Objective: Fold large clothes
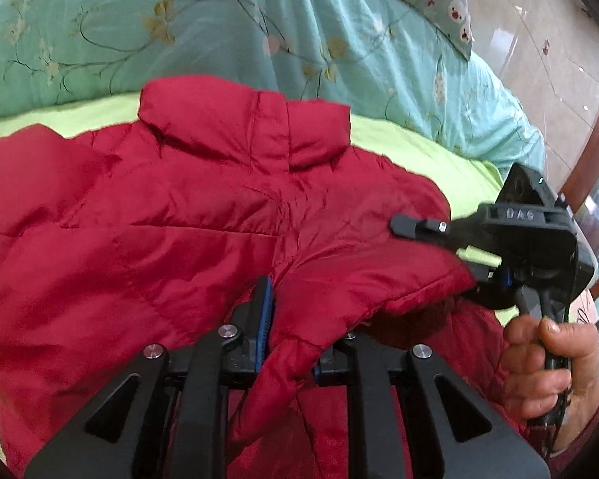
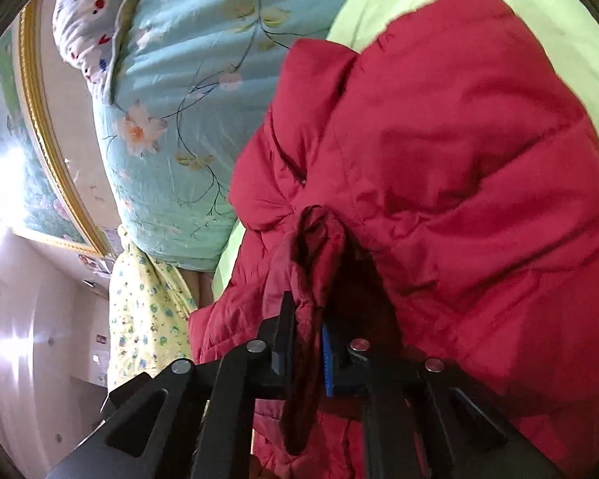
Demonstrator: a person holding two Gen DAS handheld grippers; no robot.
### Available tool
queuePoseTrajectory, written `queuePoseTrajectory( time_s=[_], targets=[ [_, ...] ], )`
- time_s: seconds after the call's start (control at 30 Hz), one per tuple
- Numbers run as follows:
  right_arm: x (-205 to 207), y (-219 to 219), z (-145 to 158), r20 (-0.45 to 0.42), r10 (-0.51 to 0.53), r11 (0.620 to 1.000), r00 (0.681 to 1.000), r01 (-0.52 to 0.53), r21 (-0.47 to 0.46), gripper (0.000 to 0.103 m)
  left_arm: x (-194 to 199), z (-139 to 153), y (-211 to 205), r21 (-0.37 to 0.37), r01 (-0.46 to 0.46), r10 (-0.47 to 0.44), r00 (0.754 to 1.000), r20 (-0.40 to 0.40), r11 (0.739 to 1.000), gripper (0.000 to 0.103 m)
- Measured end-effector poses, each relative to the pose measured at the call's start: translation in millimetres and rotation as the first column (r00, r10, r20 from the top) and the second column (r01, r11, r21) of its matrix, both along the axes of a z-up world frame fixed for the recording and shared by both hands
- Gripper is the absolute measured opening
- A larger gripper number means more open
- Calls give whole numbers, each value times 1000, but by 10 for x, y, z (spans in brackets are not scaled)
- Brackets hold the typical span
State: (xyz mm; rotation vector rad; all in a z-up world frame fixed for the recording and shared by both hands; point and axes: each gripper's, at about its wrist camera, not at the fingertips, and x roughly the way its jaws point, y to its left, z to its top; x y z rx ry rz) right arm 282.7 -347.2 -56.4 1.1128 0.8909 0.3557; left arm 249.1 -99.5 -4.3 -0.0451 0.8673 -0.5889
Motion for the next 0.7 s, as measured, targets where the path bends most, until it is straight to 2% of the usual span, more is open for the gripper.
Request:
queuePoseTrajectory(
  time_s=[0.17,0.23,0.27,0.3,0.4,0.57,0.7],
  targets=[
    [29,55,154,34,6,997,999,-3,-79,7,-101,42,13,32,43,-43,999,-25,999,16],
    [25,63,245,50,-4,991,999,10,-134,7,-165,79,38,47,54,-53,998,-20,997,36],
    [9,40,291,62,-15,988,998,24,-152,7,-199,105,71,43,57,-56,998,-15,997,61],
    [-8,11,329,73,-26,986,997,38,-163,7,-244,143,126,30,54,-54,999,0,998,81],
    [-76,-61,467,108,-46,975,993,68,-214,7,-346,279,297,27,13,-15,997,78,1000,83],
    [-266,-106,657,152,-58,929,987,109,-353,7,-249,421,588,5,-37,36,994,107,999,83],
    [-391,-235,610,149,-96,902,984,149,-406,7,2,461,838,-17,-91,92,991,94,996,83]
  ],
)
